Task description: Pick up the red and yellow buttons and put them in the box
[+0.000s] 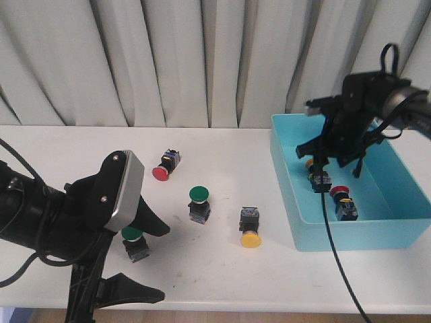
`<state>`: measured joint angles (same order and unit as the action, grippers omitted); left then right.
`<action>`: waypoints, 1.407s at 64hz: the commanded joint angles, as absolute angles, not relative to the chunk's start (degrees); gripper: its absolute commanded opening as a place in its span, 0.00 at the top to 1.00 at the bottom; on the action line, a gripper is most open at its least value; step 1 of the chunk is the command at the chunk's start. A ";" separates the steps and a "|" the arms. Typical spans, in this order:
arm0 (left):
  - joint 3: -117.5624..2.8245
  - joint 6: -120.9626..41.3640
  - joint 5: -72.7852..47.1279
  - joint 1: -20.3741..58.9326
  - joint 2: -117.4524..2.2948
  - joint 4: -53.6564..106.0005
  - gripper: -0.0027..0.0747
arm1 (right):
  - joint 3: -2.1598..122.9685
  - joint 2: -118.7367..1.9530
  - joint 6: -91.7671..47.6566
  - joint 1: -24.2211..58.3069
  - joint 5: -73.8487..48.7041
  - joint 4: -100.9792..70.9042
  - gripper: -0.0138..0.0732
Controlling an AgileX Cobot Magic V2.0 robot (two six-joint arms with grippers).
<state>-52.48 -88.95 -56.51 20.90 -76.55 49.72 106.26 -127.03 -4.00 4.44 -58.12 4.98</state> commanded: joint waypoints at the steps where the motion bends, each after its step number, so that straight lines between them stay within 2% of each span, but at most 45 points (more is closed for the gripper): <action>1: -53.97 -88.38 -56.89 21.11 -75.23 52.76 0.21 | 108.01 -118.41 -4.84 4.20 -60.75 4.80 0.38; 14: -53.97 -88.38 -56.63 21.11 -75.23 52.76 0.21 | 103.95 -106.38 -9.37 4.32 -63.29 -3.18 0.40; 53: -53.97 -88.38 -56.46 21.11 -75.23 52.76 0.21 | 54.48 -60.02 -10.85 4.32 -50.11 -6.50 0.44; 73: -53.97 -88.38 -56.46 21.11 -75.23 52.76 0.21 | 42.66 -46.56 -10.85 4.32 -49.70 -6.55 0.44; 83: -53.97 -88.38 -56.40 21.11 -75.23 52.76 0.29 | 41.18 -43.44 -10.85 4.32 -49.21 -6.55 0.49; 90: -53.97 -88.38 -56.40 21.11 -75.23 52.76 0.43 | 41.18 -42.46 -10.85 4.32 -48.80 -6.55 0.59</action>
<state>-52.48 -88.95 -56.46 20.90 -76.55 49.68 39.82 -43.21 -10.18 4.49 -52.09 -6.12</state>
